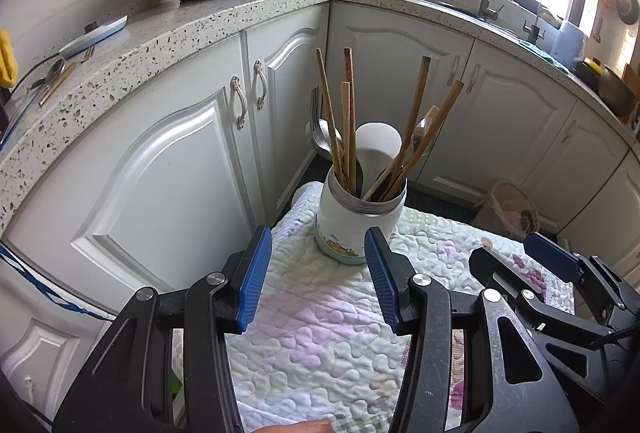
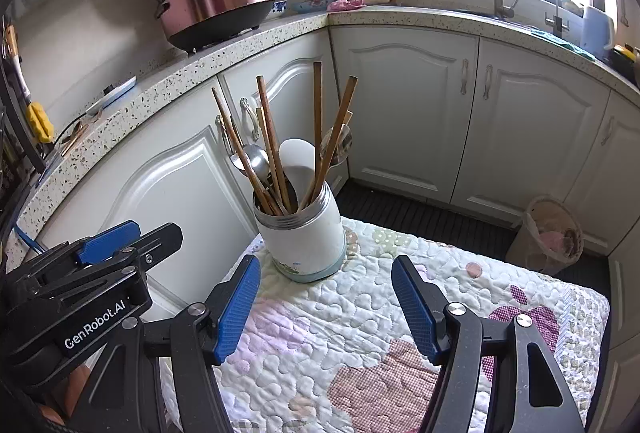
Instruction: Organize utensils
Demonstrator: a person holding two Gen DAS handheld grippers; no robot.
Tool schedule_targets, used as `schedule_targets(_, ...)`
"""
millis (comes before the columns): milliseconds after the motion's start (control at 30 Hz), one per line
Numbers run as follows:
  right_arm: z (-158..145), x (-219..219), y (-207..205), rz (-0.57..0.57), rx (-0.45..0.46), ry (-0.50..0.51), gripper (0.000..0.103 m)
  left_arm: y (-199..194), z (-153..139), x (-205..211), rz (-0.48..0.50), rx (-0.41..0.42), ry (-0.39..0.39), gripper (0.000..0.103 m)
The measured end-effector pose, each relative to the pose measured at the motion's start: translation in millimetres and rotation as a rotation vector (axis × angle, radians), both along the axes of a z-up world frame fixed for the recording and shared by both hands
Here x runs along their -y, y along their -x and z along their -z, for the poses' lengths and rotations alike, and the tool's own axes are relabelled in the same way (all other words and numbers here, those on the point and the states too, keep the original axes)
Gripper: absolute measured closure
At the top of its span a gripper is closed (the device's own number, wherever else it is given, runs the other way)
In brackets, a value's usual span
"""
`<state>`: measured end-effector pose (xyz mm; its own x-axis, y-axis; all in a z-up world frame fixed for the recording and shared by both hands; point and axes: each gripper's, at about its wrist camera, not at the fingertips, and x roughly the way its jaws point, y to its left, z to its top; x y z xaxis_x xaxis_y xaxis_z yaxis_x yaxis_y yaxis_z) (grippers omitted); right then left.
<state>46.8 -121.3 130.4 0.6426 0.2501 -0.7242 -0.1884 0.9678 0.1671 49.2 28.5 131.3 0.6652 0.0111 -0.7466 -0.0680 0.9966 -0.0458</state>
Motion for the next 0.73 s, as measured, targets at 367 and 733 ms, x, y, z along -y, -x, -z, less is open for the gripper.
schedule_targets(367,6.3,1.0,-0.7,-0.006,-0.014,0.002,0.037,-2.9,6.5,1.6,-0.005,-0.012,-0.005,0.055)
schedule_targets(733,20.7,21.0,1.2,0.020,-0.031,-0.023,0.037,-4.9,17.2,7.4,0.004,-0.011,-0.026,0.055)
